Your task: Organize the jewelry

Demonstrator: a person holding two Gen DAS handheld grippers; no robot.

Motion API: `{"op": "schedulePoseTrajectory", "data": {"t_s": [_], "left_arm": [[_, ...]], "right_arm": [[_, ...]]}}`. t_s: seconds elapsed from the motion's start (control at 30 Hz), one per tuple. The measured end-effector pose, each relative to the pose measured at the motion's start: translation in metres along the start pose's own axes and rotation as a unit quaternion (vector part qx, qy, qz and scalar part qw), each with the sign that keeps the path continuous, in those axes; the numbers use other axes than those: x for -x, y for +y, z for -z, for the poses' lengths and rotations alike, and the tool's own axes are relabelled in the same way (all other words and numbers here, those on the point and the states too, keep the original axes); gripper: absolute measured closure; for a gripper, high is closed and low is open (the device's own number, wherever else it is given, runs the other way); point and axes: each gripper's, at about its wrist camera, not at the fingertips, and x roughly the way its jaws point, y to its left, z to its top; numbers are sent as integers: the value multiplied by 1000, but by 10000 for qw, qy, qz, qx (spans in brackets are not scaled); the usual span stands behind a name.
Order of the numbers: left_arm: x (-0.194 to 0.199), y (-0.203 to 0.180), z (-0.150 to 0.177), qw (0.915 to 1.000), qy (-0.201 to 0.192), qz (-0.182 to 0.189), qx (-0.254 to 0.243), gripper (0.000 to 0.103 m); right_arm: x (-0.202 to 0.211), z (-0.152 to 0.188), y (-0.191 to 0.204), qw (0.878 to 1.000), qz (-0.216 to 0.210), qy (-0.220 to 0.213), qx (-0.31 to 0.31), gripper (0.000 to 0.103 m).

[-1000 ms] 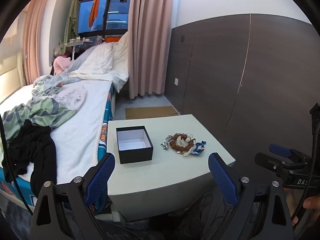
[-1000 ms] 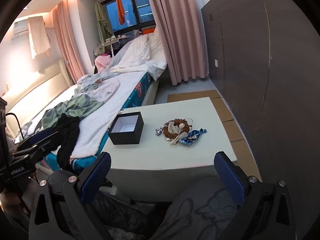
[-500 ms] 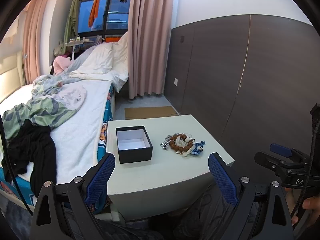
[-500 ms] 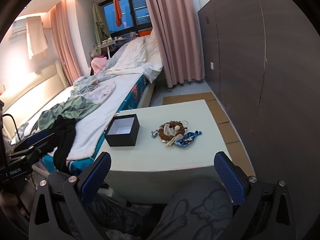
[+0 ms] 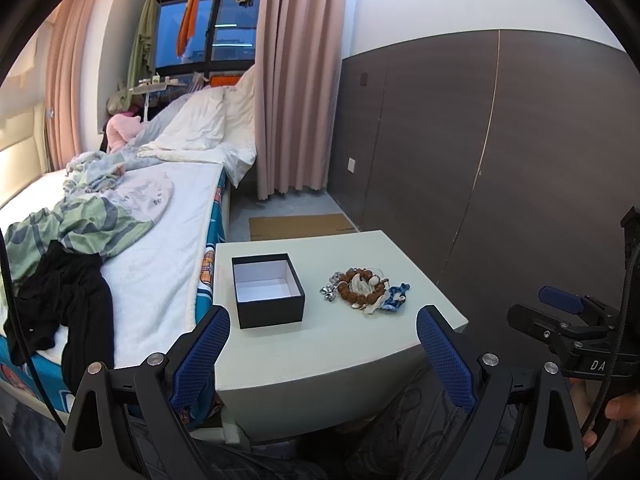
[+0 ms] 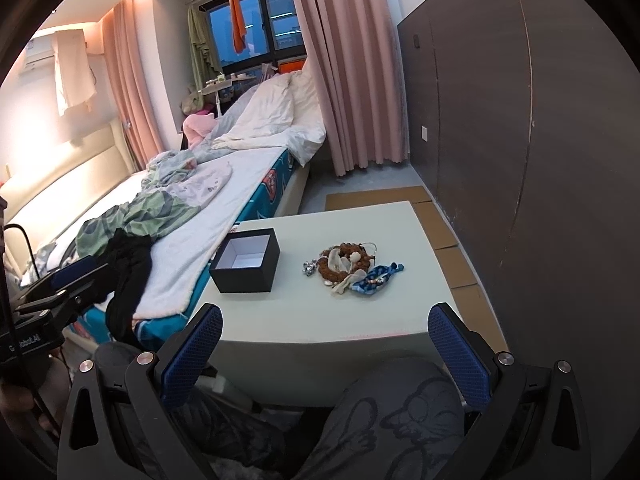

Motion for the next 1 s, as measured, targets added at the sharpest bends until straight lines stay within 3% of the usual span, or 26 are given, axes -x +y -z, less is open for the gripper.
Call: {"op": "schedulePoseTrajectory", "data": {"t_s": [1.0], "left_arm": [[4,-2,3,10000,-38,38,-4,8]], "right_arm": [[9,0,-3,9996,223,-144,-99,0]]}}
